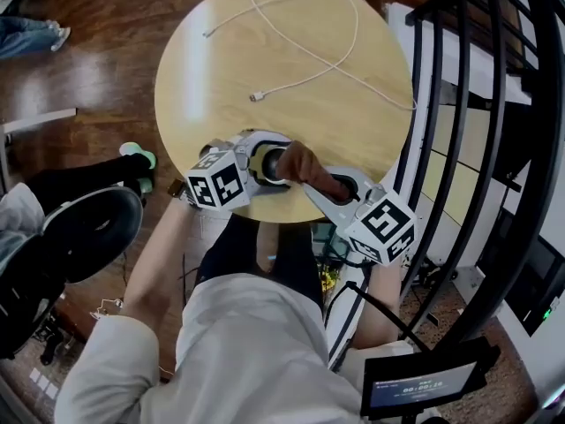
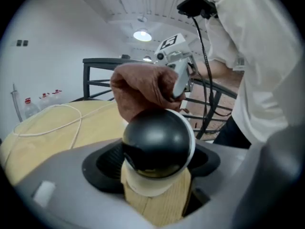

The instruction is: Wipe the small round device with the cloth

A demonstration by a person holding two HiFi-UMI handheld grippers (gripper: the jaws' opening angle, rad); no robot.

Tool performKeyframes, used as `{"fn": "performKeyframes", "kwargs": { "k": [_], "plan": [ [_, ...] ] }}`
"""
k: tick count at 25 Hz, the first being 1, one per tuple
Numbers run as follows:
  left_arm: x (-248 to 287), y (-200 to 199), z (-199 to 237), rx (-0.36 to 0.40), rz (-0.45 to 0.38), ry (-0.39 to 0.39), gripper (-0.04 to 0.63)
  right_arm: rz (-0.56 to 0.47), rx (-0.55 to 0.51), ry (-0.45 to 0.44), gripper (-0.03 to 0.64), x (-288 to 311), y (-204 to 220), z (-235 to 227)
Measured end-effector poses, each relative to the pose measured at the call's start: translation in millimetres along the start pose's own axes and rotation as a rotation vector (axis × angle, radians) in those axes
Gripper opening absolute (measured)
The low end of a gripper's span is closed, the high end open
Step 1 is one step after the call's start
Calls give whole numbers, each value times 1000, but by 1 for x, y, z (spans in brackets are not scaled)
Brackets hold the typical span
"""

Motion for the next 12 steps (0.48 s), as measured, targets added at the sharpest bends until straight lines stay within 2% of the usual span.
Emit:
{"fn": "performKeyframes", "kwargs": {
  "k": [3, 7, 12],
  "plan": [
    [0, -1, 0, 20, 22, 9, 374, 79, 26, 5, 67, 8, 16, 2],
    [1, -1, -2, 35, 46, -3, 376, 155, 77, 72, 67, 18, 37, -9],
    [1, -2, 0, 23, 44, -3, 377, 214, 62, 111, 67, 30, 46, -28]
  ]
}}
Point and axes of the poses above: the fingertips, and each gripper's own axes: x forward along the fingers, z to its left, y out of its underside, the point moved 6 cm from there along -x, backward along the fingers, and after that the axes turned 6 degrees about -z, right-handed, at the moved point
